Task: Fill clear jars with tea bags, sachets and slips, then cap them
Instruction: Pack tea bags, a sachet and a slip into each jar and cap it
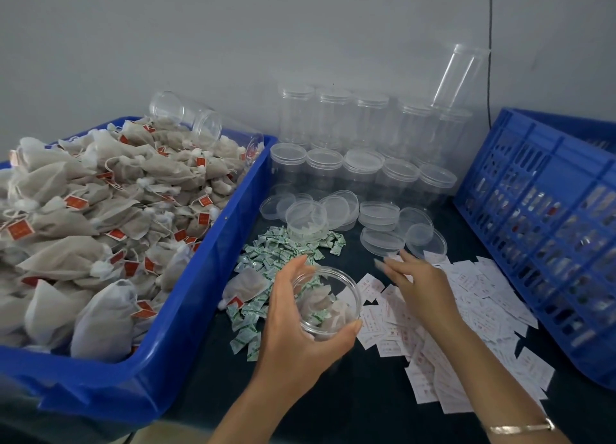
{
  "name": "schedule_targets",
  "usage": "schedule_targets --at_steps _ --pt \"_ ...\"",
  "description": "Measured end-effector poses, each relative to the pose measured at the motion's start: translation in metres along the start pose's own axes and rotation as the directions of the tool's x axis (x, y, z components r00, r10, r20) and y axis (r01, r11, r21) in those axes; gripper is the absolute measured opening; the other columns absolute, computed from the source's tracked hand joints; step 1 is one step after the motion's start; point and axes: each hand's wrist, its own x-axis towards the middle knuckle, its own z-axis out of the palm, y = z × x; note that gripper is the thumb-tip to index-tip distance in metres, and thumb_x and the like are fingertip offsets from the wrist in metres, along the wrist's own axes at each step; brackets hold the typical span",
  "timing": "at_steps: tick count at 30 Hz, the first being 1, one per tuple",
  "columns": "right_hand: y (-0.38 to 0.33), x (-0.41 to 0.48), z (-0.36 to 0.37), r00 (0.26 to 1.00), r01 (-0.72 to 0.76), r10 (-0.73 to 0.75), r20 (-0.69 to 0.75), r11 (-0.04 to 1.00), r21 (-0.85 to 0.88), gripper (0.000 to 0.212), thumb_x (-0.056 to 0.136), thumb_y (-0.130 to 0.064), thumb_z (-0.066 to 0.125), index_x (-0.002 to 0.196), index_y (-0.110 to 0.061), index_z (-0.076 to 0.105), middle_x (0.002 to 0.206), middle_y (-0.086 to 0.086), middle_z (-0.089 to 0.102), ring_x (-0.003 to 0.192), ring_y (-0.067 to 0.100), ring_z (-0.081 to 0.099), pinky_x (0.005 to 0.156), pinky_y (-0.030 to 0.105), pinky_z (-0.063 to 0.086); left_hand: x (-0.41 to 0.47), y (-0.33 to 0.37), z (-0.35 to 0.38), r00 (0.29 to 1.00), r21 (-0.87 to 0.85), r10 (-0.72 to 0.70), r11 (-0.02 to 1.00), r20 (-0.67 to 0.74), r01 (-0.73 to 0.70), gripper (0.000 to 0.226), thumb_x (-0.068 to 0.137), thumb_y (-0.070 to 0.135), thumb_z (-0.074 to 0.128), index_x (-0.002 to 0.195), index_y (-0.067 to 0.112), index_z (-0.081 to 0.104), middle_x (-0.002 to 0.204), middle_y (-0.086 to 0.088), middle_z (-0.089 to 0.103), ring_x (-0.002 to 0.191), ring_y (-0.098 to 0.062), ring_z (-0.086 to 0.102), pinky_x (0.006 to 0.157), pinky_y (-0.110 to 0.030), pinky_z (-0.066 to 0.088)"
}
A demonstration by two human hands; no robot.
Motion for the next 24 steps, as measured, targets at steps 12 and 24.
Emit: schedule_targets --at_steps 12,24 --pt "-0.095 -0.047 -0.044 0.906 0.248 -0.373 0.201 0.852 0.462 0.013 0.076 -0.034 0.083 0.074 -0.026 0.073 0.079 -0.008 0.072 0.081 0.003 0.066 0.079 0.021 0.054 0.0 0.001 0.001 1.0 -0.034 -0.005 0.999 0.004 0.005 0.091 0.057 0.048 0.079 0.135 0.04 0.032 0.124 0.018 0.049 0.117 0.0 0.05 0.094 -0.014 0.044" --pt "-0.103 -0.031 -0.013 0.882 0.453 -0.378 0.282 0.845 -0.283 0.052 0.081 -0.018 0.08 0.102 -0.028 0.033 0.1 -0.009 0.042 0.094 0.013 0.035 0.073 0.028 0.024 0.001 0.004 0.0 1.0 -0.055 0.025 0.998 -0.016 -0.026 0.087 0.058 0.046 0.079 0.132 0.041 0.033 0.116 0.032 0.046 0.116 0.006 0.047 0.089 -0.001 0.035"
